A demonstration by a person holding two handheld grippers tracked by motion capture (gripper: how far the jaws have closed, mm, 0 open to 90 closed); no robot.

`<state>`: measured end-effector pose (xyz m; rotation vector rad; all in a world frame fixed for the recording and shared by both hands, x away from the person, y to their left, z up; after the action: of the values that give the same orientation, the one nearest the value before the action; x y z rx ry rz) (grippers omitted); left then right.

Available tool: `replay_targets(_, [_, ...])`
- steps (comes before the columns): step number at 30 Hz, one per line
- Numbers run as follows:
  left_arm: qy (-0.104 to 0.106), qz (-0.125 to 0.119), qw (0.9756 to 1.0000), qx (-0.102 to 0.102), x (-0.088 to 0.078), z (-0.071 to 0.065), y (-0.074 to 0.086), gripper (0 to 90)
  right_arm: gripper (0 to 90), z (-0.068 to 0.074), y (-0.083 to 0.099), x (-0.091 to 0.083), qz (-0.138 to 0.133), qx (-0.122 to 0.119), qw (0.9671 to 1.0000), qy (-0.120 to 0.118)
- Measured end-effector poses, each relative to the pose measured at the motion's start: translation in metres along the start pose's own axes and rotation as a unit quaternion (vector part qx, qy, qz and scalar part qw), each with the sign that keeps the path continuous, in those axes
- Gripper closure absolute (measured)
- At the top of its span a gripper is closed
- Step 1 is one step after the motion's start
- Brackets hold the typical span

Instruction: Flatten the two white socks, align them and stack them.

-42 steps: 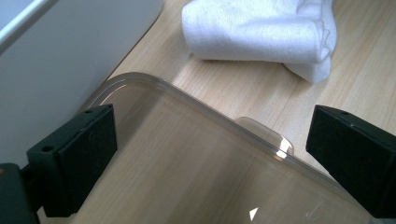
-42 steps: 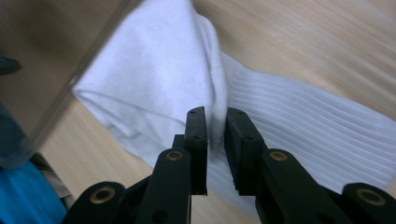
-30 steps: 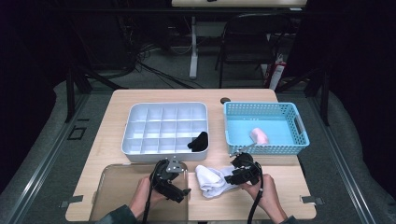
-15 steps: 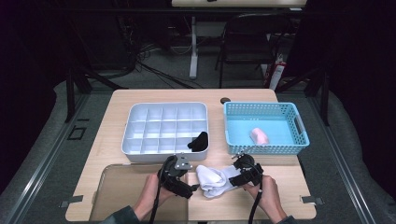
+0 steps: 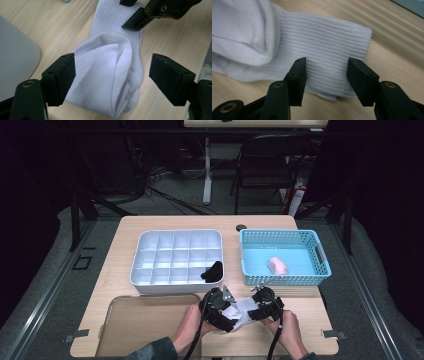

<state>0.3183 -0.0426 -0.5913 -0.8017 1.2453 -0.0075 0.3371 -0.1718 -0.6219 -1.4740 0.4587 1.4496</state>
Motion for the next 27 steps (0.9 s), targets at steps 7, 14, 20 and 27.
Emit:
replay_targets(7, [-0.005,0.033,0.9994,0.009,0.025,-0.01,-0.001,26.2,52.1,-0.002,0.001,0.0,0.003,-0.004,1.0,0.006])
replay_targets(14, [-0.021,0.045,0.9988,0.002,0.03,-0.004,0.001,44.3,59.6,-0.002,0.002,0.0,-0.001,-0.005,0.9999,0.012])
replay_targets(20, [-0.025,0.029,0.9993,0.001,0.031,0.0,0.001,61.8,67.9,-0.001,0.003,0.0,-0.003,-0.01,0.9999,0.012])
replay_targets(27, [-0.014,-0.021,0.9996,-0.015,0.021,0.004,0.001,76.5,71.8,-0.002,0.004,-0.001,-0.006,-0.008,0.9999,0.011])
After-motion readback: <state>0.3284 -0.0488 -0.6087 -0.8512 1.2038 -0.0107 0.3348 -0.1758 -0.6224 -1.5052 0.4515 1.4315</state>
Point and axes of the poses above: each handheld gripper's, and its own axes: x roughly forward along the jaws, y roughly out of its underside, z roughly to its left, the point moved 8 cm from there along x, roughly forward along the jaws, and after that the axes turned 8 degrees about -y, right-handed, at the moved point
